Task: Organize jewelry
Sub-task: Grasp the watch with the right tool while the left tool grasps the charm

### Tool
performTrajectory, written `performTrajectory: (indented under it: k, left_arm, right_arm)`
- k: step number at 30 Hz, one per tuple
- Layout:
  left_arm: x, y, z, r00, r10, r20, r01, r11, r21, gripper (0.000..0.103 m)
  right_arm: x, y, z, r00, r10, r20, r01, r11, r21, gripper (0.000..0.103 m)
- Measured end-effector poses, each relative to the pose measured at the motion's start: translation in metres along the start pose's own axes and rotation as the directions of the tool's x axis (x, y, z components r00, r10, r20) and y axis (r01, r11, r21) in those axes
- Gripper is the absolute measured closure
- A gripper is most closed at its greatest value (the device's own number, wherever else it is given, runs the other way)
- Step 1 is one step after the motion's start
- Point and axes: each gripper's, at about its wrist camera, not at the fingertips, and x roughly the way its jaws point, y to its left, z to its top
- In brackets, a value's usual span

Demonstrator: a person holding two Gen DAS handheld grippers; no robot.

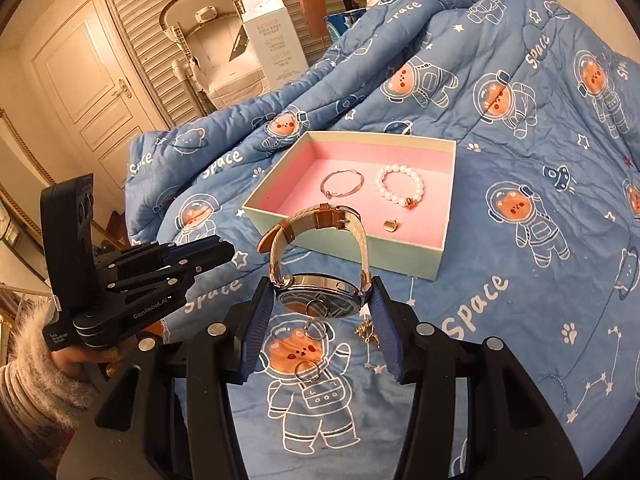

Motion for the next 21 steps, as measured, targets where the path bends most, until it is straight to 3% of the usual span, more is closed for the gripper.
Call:
performTrajectory:
  k: [5, 10, 21]
  left_arm:
    - [-0.004, 0.002, 0.032, 0.999, -0.043, 0.005, 0.043, 0.999, -0.004, 0.085]
    - [0.010, 0.000, 0.062, 0.999, -0.041, -0.009, 0.041, 0.998, 0.040, 0.085]
    - [0.080, 0.002, 0.091, 0.987, -0.024, -0.159, 0.039, 0.995, 0.091, 0.085]
  right_arm:
    - [-0.001, 0.000, 0.028, 1.000, 0.006, 0.006, -0.006, 0.998, -0.064, 0.054]
    - [0.009, -0.002, 0.056, 1.000, -0.014, 0.005, 0.014, 0.993, -0.121, 0.054]
    - [0.071, -0.019, 0.083, 0.994, -0.049, -0.100, 0.033, 0.986, -0.163, 0.054]
